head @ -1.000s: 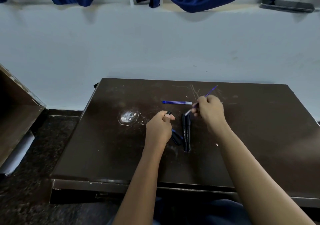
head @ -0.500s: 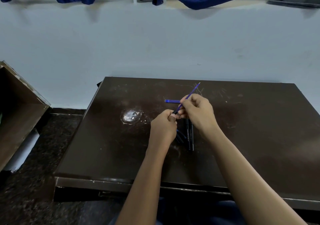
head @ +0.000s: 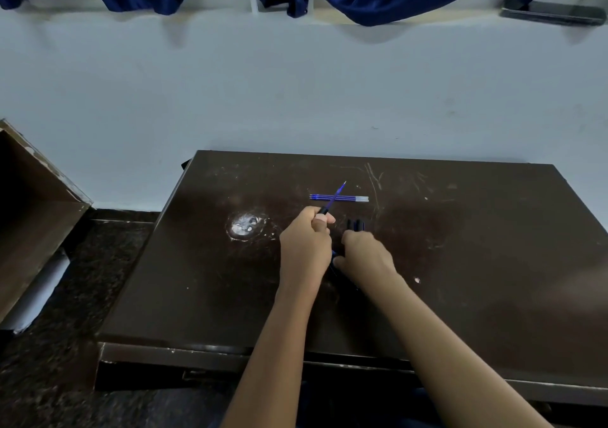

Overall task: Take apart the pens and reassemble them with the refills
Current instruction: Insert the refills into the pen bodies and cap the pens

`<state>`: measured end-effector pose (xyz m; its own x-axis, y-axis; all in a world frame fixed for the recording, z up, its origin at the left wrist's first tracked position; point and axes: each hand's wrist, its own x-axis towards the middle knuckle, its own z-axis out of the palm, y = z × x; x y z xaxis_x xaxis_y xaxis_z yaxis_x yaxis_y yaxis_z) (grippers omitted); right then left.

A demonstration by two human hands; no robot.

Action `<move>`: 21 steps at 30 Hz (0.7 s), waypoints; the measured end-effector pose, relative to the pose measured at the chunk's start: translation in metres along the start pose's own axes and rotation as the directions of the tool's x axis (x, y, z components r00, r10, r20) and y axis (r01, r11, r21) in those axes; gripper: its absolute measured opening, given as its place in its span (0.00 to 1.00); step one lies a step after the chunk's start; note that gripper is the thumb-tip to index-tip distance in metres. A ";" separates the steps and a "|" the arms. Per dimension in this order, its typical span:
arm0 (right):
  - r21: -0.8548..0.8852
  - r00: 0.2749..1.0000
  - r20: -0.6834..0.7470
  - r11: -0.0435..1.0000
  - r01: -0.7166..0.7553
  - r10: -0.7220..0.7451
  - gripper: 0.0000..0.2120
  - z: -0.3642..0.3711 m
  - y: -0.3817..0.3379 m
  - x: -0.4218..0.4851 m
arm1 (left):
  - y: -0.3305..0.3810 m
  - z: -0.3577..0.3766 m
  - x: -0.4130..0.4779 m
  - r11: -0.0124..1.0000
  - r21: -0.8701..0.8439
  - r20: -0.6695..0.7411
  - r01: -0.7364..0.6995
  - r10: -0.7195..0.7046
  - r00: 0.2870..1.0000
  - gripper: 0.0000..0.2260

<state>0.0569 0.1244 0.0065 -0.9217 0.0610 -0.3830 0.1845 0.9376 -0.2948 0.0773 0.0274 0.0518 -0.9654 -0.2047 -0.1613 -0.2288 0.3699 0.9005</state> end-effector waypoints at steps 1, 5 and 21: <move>-0.053 1.000 0.000 0.998 0.015 -0.015 0.16 0.003 -0.003 -0.001 | 0.002 0.001 -0.001 1.000 -0.002 0.003 -0.001 0.001 1.000 0.12; -0.115 0.999 -0.023 0.993 0.021 -0.024 0.16 0.014 -0.008 0.002 | 0.005 0.005 -0.003 0.999 0.038 0.021 0.006 -0.007 1.000 0.12; 0.149 0.998 0.012 0.987 -0.067 0.066 0.09 0.013 -0.009 0.011 | 0.004 -0.009 -0.004 1.000 0.028 0.013 0.002 -0.003 1.000 0.12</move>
<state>0.0492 0.1122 -0.0062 -0.9032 0.1188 -0.4124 0.2950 0.8698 -0.3956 0.0817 0.0212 0.0594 -0.9664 -0.1939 -0.1688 -0.2344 0.3949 0.8883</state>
